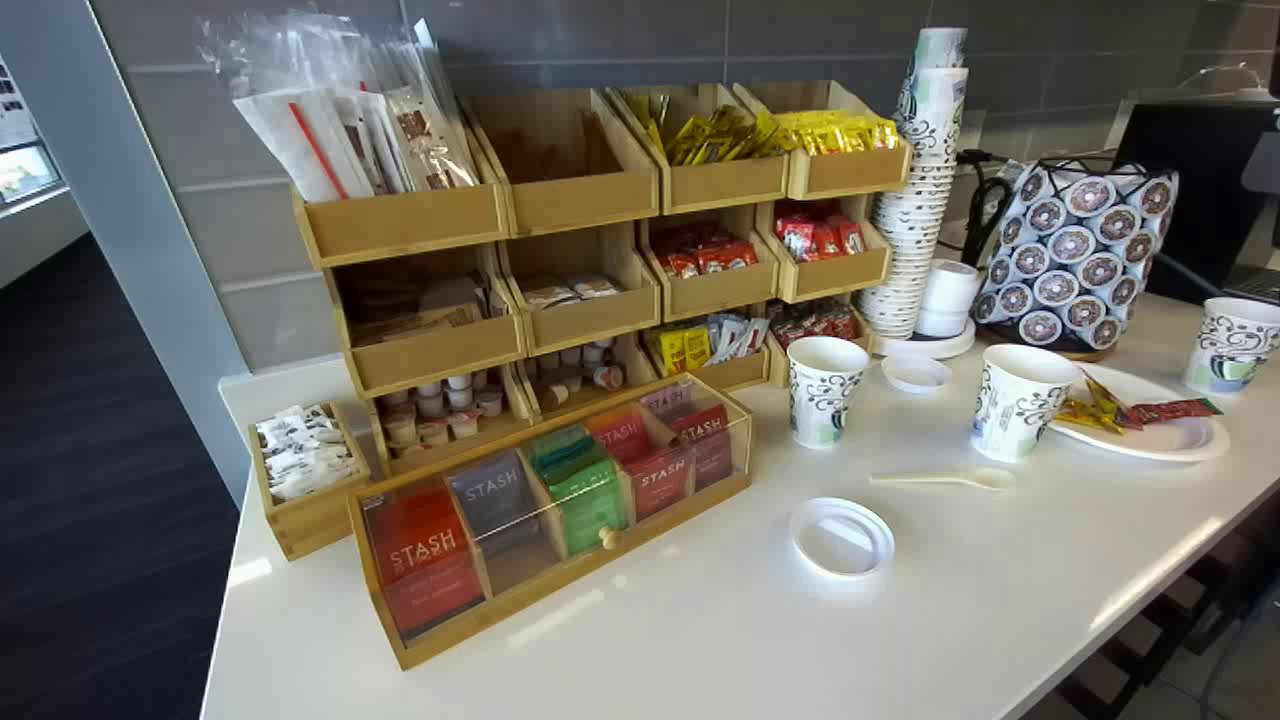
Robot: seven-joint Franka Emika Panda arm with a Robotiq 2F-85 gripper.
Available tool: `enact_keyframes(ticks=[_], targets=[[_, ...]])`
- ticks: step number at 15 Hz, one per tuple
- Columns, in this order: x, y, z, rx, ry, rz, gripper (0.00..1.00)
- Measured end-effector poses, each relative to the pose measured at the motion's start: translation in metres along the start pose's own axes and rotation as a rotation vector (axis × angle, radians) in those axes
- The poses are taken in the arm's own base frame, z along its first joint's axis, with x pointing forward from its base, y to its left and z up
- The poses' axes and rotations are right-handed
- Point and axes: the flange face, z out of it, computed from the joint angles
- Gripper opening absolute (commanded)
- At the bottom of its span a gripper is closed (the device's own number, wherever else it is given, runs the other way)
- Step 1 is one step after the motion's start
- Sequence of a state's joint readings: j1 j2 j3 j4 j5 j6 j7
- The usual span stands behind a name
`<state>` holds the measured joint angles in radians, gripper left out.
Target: Pick up the paper cup on the left and move it to the right
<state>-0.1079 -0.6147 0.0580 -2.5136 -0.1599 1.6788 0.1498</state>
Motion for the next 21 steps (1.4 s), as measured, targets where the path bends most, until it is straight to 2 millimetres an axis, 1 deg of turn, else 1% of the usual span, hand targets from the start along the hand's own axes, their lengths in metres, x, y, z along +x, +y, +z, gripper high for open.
enact_keyframes(ticks=[8, 9, 11, 13, 15, 17, 21], targets=[[0.0, 0.0, 0.0, 0.0, 0.0, 0.0, 1.0], [0.0, -0.001, 0.0, 0.025, -0.004, 0.011, 1.0], [0.004, -0.008, -0.002, 0.084, -0.019, 0.065, 1.0], [0.012, -0.023, -0.002, 0.144, -0.048, 0.132, 1.0], [0.028, -0.04, -0.001, 0.196, -0.07, 0.208, 1.0], [0.053, -0.052, -0.002, 0.248, -0.04, 0.256, 1.0], [0.103, -0.07, -0.005, 0.281, 0.065, 0.238, 1.0]])
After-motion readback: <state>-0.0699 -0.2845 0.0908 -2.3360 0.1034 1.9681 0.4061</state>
